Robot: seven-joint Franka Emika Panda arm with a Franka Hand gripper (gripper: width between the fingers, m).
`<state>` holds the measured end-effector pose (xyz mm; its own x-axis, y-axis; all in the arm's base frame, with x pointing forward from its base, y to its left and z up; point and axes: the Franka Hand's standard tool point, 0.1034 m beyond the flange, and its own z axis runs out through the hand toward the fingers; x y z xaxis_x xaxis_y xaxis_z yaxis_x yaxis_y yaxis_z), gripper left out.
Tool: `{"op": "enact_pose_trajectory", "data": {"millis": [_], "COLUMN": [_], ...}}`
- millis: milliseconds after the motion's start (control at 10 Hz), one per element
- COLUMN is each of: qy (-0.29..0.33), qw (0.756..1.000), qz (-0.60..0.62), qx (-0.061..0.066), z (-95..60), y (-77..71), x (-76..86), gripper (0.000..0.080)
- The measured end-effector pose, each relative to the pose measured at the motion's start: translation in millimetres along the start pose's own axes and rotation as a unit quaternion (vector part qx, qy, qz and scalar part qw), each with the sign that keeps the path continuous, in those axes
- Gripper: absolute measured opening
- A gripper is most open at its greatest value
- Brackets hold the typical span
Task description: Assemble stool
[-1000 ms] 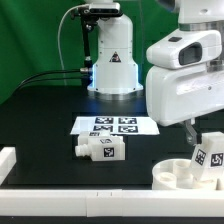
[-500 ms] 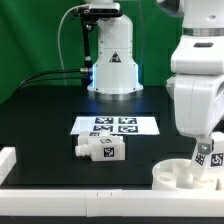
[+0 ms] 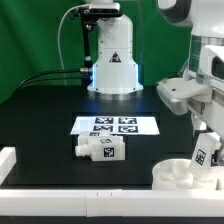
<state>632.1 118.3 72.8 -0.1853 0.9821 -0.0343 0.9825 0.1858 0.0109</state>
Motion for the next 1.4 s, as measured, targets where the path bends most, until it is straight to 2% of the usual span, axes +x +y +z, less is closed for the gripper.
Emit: {"op": "enact_pose_trajectory", "data": {"millis": [300,400,500,700,800,1000,1100,1400], "qy": [0.0,0.0,0.0,0.002,0.001,0.011,0.013,0.01], "qw": [1.0,0.998,0.995,0.979,0.959,0.878,0.843,0.796], "qz": [0.029,0.069,0.102,0.206,0.282,0.477,0.536,0.604], "qx": [0.0,0.001,0.001,0.0,0.003,0.024,0.036,0.037], "z": [0.5,0.7,0.9,1.5,1.2,2.4,3.0,3.3], "y": [-0.2,-0.3,-0.3,0.9,0.7,-0.9,-2.9,-3.1], "x": [-1.5,-1.4,-1.5,-1.9,-1.6,1.2,1.7,2.1], "gripper": [0.064,0.0453,0.0332,0.0333,0.0333,0.0333,0.0333,0.0334]}}
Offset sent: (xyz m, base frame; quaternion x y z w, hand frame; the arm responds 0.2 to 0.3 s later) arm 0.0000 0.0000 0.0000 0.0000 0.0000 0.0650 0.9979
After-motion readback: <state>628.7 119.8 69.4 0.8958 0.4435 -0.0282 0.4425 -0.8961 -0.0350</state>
